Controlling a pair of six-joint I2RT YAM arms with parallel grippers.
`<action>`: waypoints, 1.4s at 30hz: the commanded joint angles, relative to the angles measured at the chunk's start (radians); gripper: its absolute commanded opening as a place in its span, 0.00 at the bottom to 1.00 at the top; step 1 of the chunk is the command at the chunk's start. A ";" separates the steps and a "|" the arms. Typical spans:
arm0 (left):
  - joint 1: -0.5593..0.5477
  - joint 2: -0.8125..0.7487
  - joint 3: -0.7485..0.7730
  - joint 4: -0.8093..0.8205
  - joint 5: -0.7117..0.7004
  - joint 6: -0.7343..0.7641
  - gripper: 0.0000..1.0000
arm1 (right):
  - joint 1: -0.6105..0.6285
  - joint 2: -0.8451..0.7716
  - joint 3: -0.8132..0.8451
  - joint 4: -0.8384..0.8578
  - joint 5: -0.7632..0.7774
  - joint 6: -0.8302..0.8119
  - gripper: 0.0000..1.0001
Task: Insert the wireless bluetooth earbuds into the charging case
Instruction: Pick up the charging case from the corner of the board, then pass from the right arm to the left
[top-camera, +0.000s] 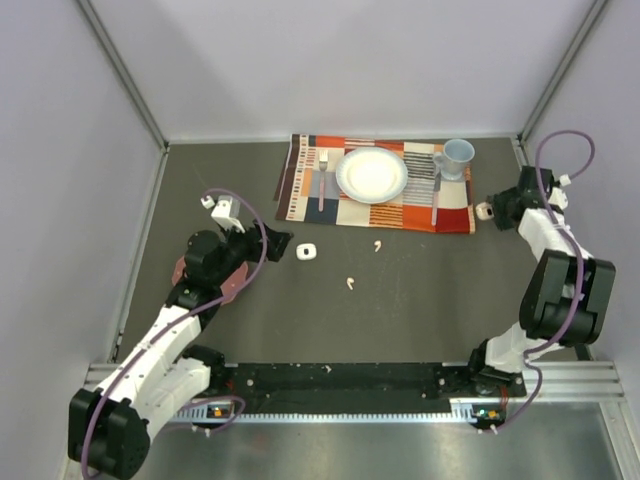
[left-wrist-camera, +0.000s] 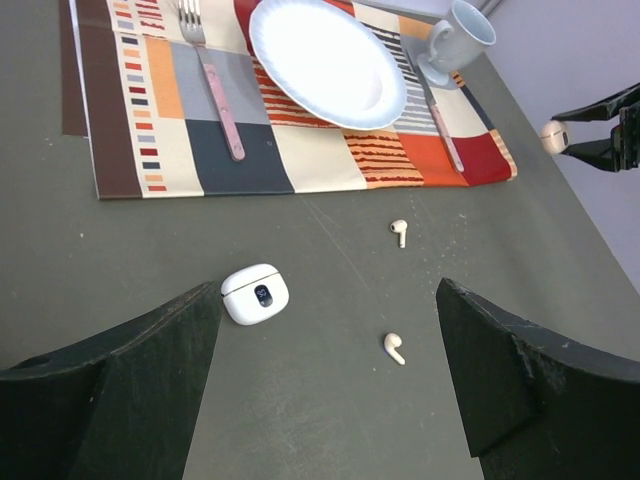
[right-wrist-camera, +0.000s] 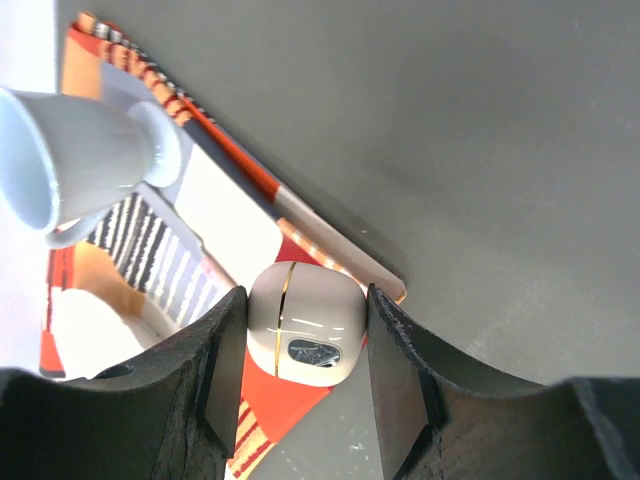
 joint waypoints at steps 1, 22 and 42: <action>0.005 -0.020 0.030 0.068 0.046 -0.017 0.94 | 0.005 -0.135 -0.052 0.060 0.025 -0.014 0.00; -0.129 -0.016 -0.099 0.395 0.096 -0.114 0.91 | 0.355 -0.737 -0.443 0.184 -0.097 0.294 0.00; -0.600 0.214 -0.094 0.786 -0.218 0.184 0.86 | 0.895 -0.687 -0.451 0.482 0.131 0.486 0.00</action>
